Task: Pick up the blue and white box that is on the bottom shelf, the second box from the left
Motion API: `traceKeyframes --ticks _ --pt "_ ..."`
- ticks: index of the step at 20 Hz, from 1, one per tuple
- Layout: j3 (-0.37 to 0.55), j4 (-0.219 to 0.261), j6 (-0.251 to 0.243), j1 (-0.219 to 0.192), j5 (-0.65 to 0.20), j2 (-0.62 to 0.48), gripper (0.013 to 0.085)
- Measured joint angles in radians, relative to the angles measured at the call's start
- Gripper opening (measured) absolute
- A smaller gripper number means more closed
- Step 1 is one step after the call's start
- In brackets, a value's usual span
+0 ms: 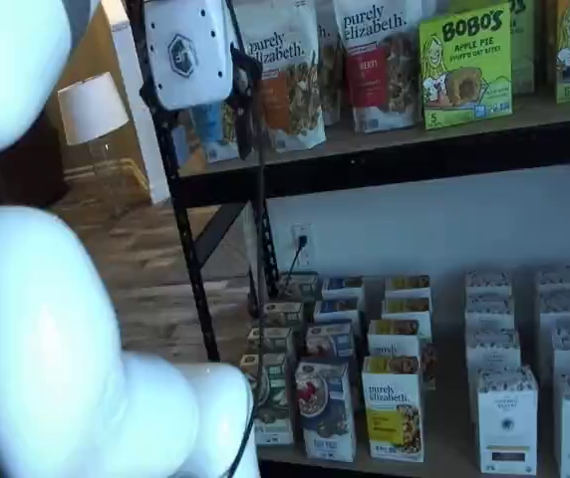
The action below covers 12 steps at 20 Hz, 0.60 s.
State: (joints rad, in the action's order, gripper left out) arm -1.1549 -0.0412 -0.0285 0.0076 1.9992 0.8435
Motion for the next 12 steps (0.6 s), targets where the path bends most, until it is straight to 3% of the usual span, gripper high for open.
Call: traceKeyframes --ticks 3,10,12 --pt "0.03 -0.028 0.015 -0.025 -0.057 0.034 0.085" --pt "0.055 -0.009 -0.007 0.007 -0.087 0.035 0.085" --pt "0.075 -0.022 -0.004 -0.002 -0.105 0.035 0.085"
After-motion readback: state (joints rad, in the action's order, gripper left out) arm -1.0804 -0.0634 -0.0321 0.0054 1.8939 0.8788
